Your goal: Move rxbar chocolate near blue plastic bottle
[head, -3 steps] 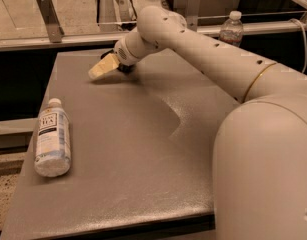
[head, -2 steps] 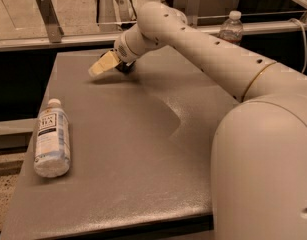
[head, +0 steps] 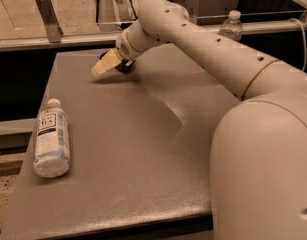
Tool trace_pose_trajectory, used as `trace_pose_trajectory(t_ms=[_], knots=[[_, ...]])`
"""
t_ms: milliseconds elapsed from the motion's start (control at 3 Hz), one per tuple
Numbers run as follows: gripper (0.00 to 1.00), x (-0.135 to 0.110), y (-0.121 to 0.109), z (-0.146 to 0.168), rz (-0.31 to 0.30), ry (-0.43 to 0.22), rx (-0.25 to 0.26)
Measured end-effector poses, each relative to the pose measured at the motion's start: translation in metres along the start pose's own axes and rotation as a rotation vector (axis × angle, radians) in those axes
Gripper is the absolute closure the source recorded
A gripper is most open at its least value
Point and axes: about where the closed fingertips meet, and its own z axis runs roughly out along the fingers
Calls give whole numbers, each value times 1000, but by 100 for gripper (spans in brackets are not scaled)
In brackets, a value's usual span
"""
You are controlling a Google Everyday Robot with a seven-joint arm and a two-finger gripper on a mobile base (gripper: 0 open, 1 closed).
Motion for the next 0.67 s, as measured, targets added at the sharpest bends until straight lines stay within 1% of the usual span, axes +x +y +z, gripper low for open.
trace_pose_trajectory(t_ms=[667], knots=[[47, 5, -4, -6, -10, 21, 30]])
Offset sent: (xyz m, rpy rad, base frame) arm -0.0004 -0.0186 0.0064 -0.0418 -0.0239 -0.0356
